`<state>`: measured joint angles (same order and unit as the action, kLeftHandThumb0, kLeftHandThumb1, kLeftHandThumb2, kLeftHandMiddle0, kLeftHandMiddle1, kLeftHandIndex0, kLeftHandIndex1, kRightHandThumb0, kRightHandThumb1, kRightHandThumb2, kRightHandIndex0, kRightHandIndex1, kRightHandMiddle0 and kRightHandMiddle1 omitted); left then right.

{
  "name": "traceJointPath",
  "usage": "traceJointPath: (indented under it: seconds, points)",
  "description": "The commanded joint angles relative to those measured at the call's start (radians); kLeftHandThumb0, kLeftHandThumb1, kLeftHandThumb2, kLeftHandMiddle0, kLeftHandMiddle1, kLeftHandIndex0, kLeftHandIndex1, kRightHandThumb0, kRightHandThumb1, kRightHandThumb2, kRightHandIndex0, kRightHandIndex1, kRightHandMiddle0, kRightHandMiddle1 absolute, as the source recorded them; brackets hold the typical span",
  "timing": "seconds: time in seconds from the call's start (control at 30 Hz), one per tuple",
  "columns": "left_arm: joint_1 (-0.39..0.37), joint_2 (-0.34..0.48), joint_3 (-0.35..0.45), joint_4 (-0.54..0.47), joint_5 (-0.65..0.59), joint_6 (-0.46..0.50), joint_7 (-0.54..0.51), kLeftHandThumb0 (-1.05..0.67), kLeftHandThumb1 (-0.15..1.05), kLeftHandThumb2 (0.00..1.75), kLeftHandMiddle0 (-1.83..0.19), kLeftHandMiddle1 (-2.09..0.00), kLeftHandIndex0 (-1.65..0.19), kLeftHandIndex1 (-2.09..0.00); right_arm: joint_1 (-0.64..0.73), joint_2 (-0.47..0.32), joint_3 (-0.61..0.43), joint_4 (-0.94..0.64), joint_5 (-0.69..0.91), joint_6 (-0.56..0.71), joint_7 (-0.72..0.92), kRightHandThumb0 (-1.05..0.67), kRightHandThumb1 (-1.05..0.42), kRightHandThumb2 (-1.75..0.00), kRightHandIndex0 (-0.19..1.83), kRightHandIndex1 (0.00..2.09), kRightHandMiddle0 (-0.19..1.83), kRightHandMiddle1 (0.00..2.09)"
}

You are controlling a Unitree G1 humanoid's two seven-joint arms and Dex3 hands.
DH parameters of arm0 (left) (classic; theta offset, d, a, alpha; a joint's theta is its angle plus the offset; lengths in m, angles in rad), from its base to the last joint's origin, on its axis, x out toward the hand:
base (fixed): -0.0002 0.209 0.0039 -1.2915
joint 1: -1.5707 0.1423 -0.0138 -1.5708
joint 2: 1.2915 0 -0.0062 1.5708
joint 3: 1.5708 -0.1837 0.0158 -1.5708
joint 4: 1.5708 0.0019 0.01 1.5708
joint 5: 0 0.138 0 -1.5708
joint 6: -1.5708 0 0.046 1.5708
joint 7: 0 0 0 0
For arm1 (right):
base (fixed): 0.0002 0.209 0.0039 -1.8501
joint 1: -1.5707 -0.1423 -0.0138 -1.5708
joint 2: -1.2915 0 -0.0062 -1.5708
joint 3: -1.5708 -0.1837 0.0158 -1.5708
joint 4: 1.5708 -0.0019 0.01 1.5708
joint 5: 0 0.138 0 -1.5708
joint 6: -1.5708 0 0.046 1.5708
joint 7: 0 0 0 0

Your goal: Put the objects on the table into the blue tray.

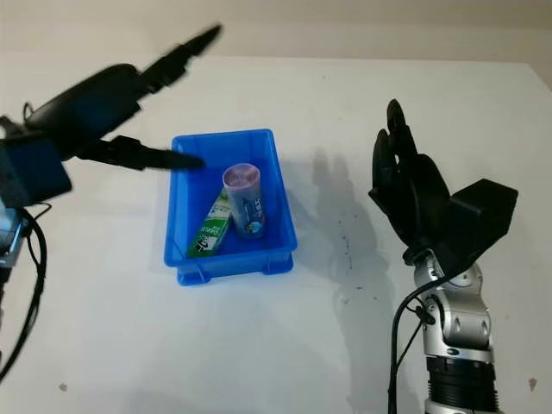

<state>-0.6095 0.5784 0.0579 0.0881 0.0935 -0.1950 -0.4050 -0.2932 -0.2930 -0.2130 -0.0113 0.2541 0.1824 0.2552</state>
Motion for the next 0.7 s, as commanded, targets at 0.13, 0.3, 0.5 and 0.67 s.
traceJointPath:
  seconds: [0.13, 0.3, 0.5, 0.67]
  points:
    - [0.133, -0.187, 0.170, -0.037, -0.246, 0.040, 0.149, -0.73, 1.05, 0.63, 0.19, -0.01, 0.19, -0.01, -0.006, 0.004, 0.001, -0.010, 0.013, -0.001, 0.011, -0.73, -1.05, -0.75, -0.19, 0.00, -0.19, 0.00]
    - [0.215, -0.274, 0.212, -0.005, -0.298, 0.029, 0.222, -0.73, 1.05, 0.65, 0.19, 0.00, 0.19, 0.00, -0.012, 0.006, 0.003, -0.002, 0.013, 0.000, 0.011, -0.73, -1.05, -0.75, -0.19, 0.00, -0.19, 0.00]
    - [0.263, -0.327, 0.210, 0.014, -0.318, 0.035, 0.244, -0.75, 1.05, 0.69, 0.19, 0.00, 0.19, 0.00, -0.043, 0.022, 0.013, 0.053, -0.007, -0.025, -0.003, -0.75, -1.05, -0.76, -0.19, 0.00, -0.19, 0.00]
    - [0.263, -0.369, 0.205, 0.012, -0.335, 0.034, 0.267, -0.77, 1.05, 0.77, 0.19, 0.00, 0.19, 0.00, -0.070, 0.040, 0.024, 0.110, -0.031, -0.061, -0.025, -0.78, -1.05, -0.77, -0.19, 0.00, -0.19, 0.00]
